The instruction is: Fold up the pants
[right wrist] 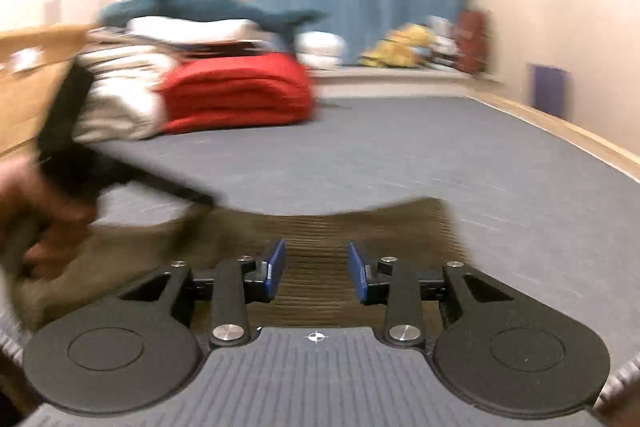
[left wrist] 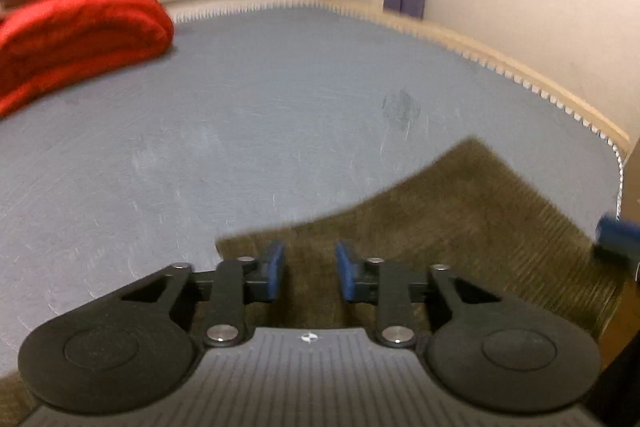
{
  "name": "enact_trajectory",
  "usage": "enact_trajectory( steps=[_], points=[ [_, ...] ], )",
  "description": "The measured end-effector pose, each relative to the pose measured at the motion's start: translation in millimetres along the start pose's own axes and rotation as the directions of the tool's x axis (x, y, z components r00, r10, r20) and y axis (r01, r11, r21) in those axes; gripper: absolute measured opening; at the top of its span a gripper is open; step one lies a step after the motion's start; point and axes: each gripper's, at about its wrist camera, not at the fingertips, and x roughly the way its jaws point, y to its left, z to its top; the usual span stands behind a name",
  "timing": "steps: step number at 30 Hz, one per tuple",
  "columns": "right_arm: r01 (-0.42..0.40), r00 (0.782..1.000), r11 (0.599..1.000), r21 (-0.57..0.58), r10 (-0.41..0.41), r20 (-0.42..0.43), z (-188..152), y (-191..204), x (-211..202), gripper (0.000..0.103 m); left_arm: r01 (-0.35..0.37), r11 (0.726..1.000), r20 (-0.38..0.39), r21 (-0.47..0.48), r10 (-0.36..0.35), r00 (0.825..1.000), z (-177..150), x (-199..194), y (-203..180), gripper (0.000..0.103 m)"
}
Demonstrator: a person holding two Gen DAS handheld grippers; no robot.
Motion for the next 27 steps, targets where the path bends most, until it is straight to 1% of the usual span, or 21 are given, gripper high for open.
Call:
enact_trajectory(
  steps=[1, 2, 3, 4, 6, 8, 9, 10, 11, 13, 16, 17, 19, 21, 23, 24, 26, 27],
  points=[
    [0.047, 0.999, 0.998, 0.041, -0.046, -0.011, 1, -11, 1, 0.043, -0.019, 1.000, -0.062, -0.008, 0.019, 0.998, -4, 11, 2, 0.024],
    [0.102, 0.995, 0.990, 0.101, -0.099, -0.030, 1, -26, 3, 0.045, -0.029, 1.000, -0.116, -0.010, 0.028, 0.993, -8, 22, 5, 0.013],
    [0.151, 0.988, 0.976, 0.155, -0.144, -0.055, 0, -40, 4, 0.046, -0.036, 0.999, -0.130, -0.002, 0.035, 0.991, -9, 25, 7, 0.011],
    [0.202, 0.978, 0.957, 0.209, -0.188, -0.088, -2, -55, 6, 0.048, -0.039, 0.999, -0.124, 0.008, 0.039, 0.992, -7, 24, 6, 0.011],
    [0.279, 0.958, 0.912, 0.301, -0.243, -0.150, -8, -83, 8, 0.050, -0.025, 0.999, -0.114, -0.031, 0.021, 0.993, -2, 18, 9, 0.014],
    [0.324, 0.943, 0.874, 0.363, -0.267, -0.197, -14, -102, 10, 0.060, -0.011, 0.997, -0.095, -0.082, 0.003, 0.995, 2, 11, 13, 0.028],
    [0.323, 0.943, 0.864, 0.386, -0.256, -0.214, -18, -107, 11, 0.063, -0.011, 0.996, -0.080, -0.086, 0.004, 0.997, 4, 7, 12, 0.031],
    [0.305, 0.946, 0.863, 0.404, -0.226, -0.232, -20, -111, 14, 0.069, -0.013, 0.997, -0.070, -0.081, 0.008, 0.998, 5, 5, 11, 0.036],
    [0.275, 0.951, 0.864, 0.422, -0.182, -0.248, -22, -113, 17, 0.071, -0.015, 0.997, -0.062, -0.076, 0.010, 0.998, 6, 4, 10, 0.038],
    [0.226, 0.957, 0.863, 0.452, -0.111, -0.267, -27, -112, 23, 0.072, -0.011, 0.997, -0.052, -0.074, 0.007, 0.999, 7, 0, 9, 0.041],
    [0.182, 0.958, 0.862, 0.474, -0.046, -0.285, -29, -109, 28, 0.074, 0.005, 0.997, -0.036, -0.075, -0.008, 0.999, 10, -4, 8, 0.043],
    [0.178, 0.956, 0.860, 0.478, -0.035, -0.292, -30, -108, 30, 0.076, 0.013, 0.997, -0.029, -0.076, -0.015, 0.999, 10, -5, 7, 0.045],
    [0.184, 0.952, 0.869, 0.459, -0.041, -0.304, -27, -108, 32, 0.076, 0.030, 0.997, -0.015, -0.077, -0.032, 0.999, 10, -9, 5, 0.048],
    [0.197, 0.948, 0.876, 0.440, -0.056, -0.313, -24, -106, 31, 0.073, 0.058, 0.995, -0.004, -0.081, -0.059, 0.998, 11, -13, 3, 0.052],
    [0.223, 0.943, 0.880, 0.419, -0.086, -0.321, -22, -103, 32, 0.056, 0.090, 0.992, 0.003, -0.083, -0.090, 0.996, 12, -15, -2, 0.058],
    [0.232, 0.941, 0.886, 0.402, -0.099, -0.324, -22, -101, 32, 0.053, 0.105, 0.991, 0.006, -0.077, -0.105, 0.994, 13, -15, -5, 0.059],
    [0.234, 0.941, 0.890, 0.391, -0.106, -0.322, -23, -99, 30, 0.040, 0.130, 0.990, 0.017, -0.054, -0.130, 0.991, 14, -18, -16, 0.065],
    [0.230, 0.942, 0.893, 0.387, -0.104, -0.320, -23, -97, 28, 0.036, 0.142, 0.989, 0.022, -0.043, -0.141, 0.990, 15, -20, -21, 0.067]
  ],
)
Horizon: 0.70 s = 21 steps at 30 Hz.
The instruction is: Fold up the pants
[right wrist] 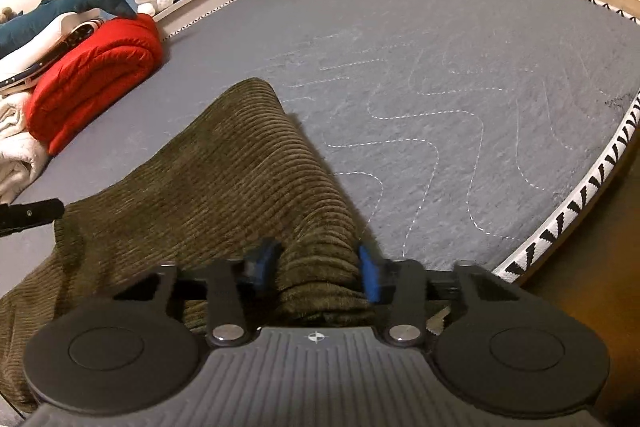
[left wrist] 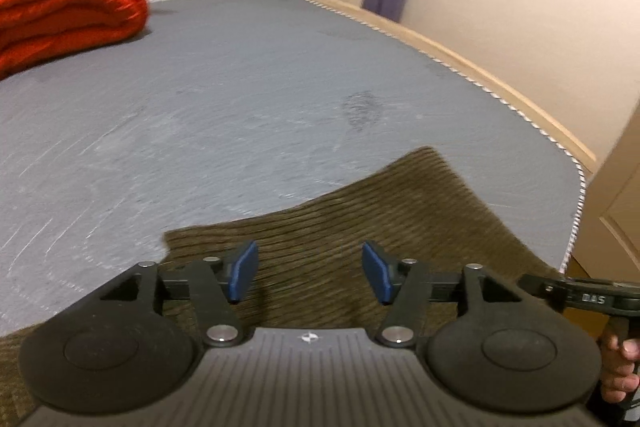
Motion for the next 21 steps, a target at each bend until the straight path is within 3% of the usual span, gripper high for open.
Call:
enact_trajectory(
  steps=[3, 5, 8, 11, 12, 15, 16, 17, 19, 21],
  points=[
    [0.016, 0.999, 0.996, -0.093, -0.011, 0.051, -5, 15, -10, 0.028, 0.068, 0.998, 0.009, -0.005, -0.068, 0.998, 3, -3, -14, 0.077],
    [0.079, 0.985, 0.955, -0.287, -0.031, 0.167, -15, 45, -27, 0.026, 0.145, 0.989, 0.016, -0.042, -0.144, 0.989, 8, -7, -20, 0.083],
    [0.118, 0.942, 0.828, -0.549, 0.082, 0.325, -42, 95, -60, 0.026, 0.269, 0.957, 0.028, -0.111, -0.268, 0.963, 14, -12, -26, 0.086],
    [0.158, 0.901, 0.679, -0.717, 0.199, 0.386, -81, 134, -81, 0.026, 0.379, 0.911, 0.017, -0.162, -0.382, 0.924, 19, -12, -33, 0.098],
    [0.169, 0.891, 0.629, -0.759, 0.232, 0.390, -95, 145, -85, 0.026, 0.381, 0.910, 0.014, -0.161, -0.384, 0.923, 19, -12, -35, 0.099],
    [0.200, 0.872, 0.494, -0.846, 0.304, 0.384, -133, 167, -89, 0.026, 0.299, 0.947, -0.016, -0.119, -0.303, 0.953, 16, -12, -38, 0.098],
    [0.208, 0.866, 0.458, -0.864, 0.324, 0.380, -142, 172, -89, 0.026, 0.245, 0.963, -0.034, -0.108, -0.250, 0.968, 14, -11, -36, 0.089],
    [0.212, 0.862, 0.434, -0.875, 0.339, 0.377, -149, 177, -90, 0.026, 0.194, 0.975, -0.054, -0.104, -0.200, 0.978, 11, -10, -33, 0.056],
    [0.213, 0.859, 0.412, -0.886, 0.354, 0.371, -156, 184, -91, 0.026, 0.123, 0.987, -0.113, -0.105, -0.135, 0.984, 4, -7, -21, 0.029],
    [0.182, 0.866, 0.416, -0.891, 0.361, 0.346, -157, 192, -91, 0.029, 0.108, 0.985, -0.124, -0.131, -0.125, 0.984, -3, -11, -4, 0.023]
  ],
)
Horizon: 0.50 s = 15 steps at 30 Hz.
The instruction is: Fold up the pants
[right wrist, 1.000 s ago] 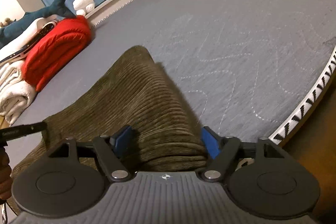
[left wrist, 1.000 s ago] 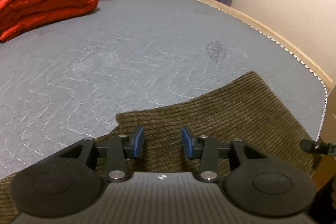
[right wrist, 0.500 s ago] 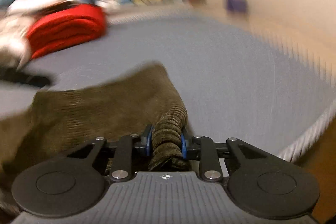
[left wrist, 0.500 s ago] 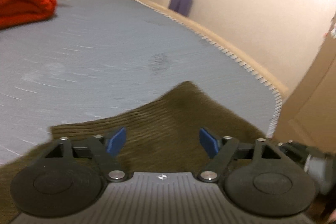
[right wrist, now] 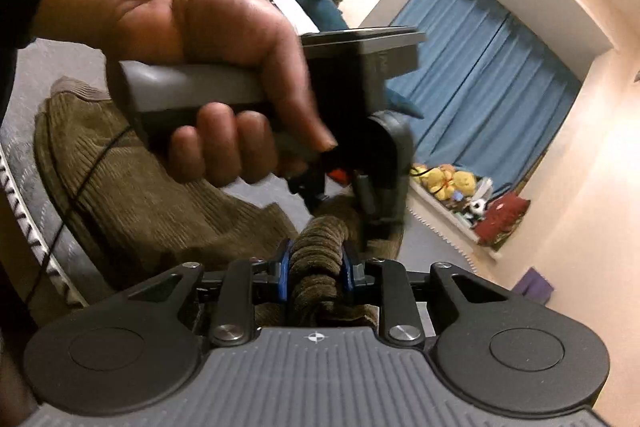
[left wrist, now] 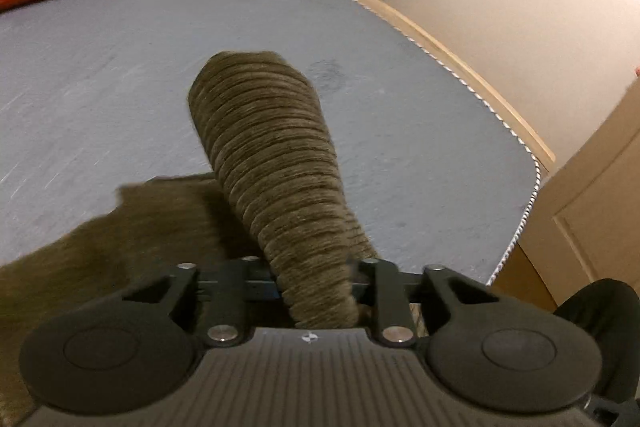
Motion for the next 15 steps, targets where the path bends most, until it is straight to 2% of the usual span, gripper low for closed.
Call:
enact_trajectory(
  steps=[2, 4, 5, 7, 8, 9, 11, 13, 15],
  points=[
    [-0.079, 0.997, 0.995, 0.066, 0.077, 0.025, 9, -1, -1, 0.036, -0.015, 1.000, 0.011, -0.018, 0.015, 1.000, -5, -12, 16, 0.021],
    [-0.193, 0.980, 0.973, 0.127, 0.184, 0.082, 20, -2, -8, 0.045, -0.036, 0.998, 0.038, -0.044, 0.038, 0.999, -10, -33, 38, 0.021],
    [-0.292, 0.954, 0.941, 0.174, 0.273, 0.125, 28, -6, -13, 0.051, -0.044, 0.997, 0.049, -0.069, 0.048, 0.998, -13, -43, 52, 0.020],
    [-0.436, 0.897, 0.862, 0.258, 0.395, 0.199, 40, -21, -19, 0.055, -0.067, 0.990, 0.074, -0.123, 0.076, 0.994, -21, -71, 83, 0.021],
    [-0.500, 0.864, 0.817, 0.289, 0.445, 0.235, 47, -31, -19, 0.058, -0.089, 0.986, 0.084, -0.141, 0.101, 0.991, -26, -85, 99, 0.021],
    [-0.538, 0.841, 0.782, 0.314, 0.476, 0.257, 55, -41, -16, 0.060, -0.119, 0.980, 0.094, -0.159, 0.135, 0.986, -32, -99, 114, 0.021],
    [-0.571, 0.821, 0.736, 0.364, 0.505, 0.267, 67, -62, -2, 0.073, -0.195, 0.962, 0.103, -0.193, 0.217, 0.971, -46, -126, 146, 0.021],
    [-0.602, 0.796, 0.686, 0.410, 0.559, 0.233, 75, -80, 25, 0.076, -0.255, 0.930, 0.097, -0.266, 0.289, 0.952, -62, -150, 181, 0.022],
    [-0.574, 0.803, 0.676, 0.462, 0.576, 0.154, 79, -92, 67, 0.076, -0.299, 0.893, 0.072, -0.337, 0.341, 0.937, -77, -166, 213, 0.029]
  ],
)
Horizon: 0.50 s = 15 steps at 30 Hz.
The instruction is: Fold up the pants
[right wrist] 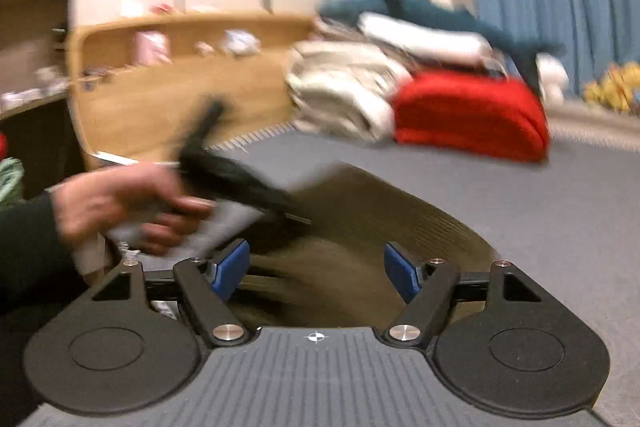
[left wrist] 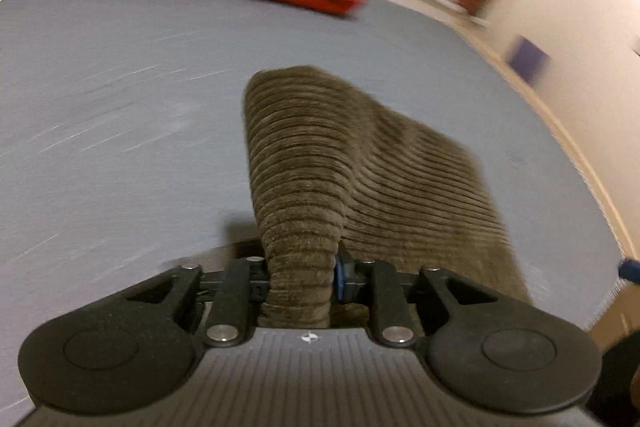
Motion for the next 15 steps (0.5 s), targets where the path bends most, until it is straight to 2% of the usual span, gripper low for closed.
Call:
enact_trajectory(
  steps=[1, 2, 3, 5, 7, 10, 12, 15],
  points=[
    [0.020, 0.999, 0.999, 0.036, -0.018, -0.043, 2, -14, 10, 0.077, -0.024, 0.999, -0.013, -0.022, 0.024, 1.000, -2, 0, 15, 0.037],
    [0.036, 0.995, 0.995, 0.094, -0.028, -0.094, 4, -32, 25, 0.078, -0.034, 0.999, -0.028, -0.029, 0.034, 0.999, -5, 2, 25, 0.051],
    [0.061, 0.989, 0.984, 0.166, -0.037, -0.144, 1, -49, 41, 0.079, -0.035, 0.999, -0.047, -0.035, 0.034, 0.998, -6, 3, 32, 0.058],
    [0.106, 0.976, 0.948, 0.300, -0.042, -0.212, -15, -76, 70, 0.080, -0.050, 0.998, -0.065, -0.041, 0.047, 0.997, -7, 7, 41, 0.091],
    [0.142, 0.962, 0.890, 0.433, -0.020, -0.273, -39, -102, 97, 0.080, -0.060, 0.997, -0.080, -0.045, 0.057, 0.995, -6, 13, 43, 0.095],
    [0.163, 0.942, 0.815, 0.556, 0.040, -0.334, -63, -108, 125, 0.080, -0.024, 0.995, -0.115, -0.092, 0.013, 0.993, -10, 22, 56, 0.096],
    [0.109, 0.943, 0.793, 0.599, 0.109, -0.316, -67, -110, 134, 0.080, -0.007, 0.994, -0.141, -0.109, -0.008, 0.990, -11, 34, 63, 0.097],
    [0.069, 0.943, 0.778, 0.624, 0.153, -0.296, -68, -114, 147, 0.087, 0.061, 0.982, -0.160, -0.177, -0.090, 0.983, -12, 53, 74, 0.097]
  ],
)
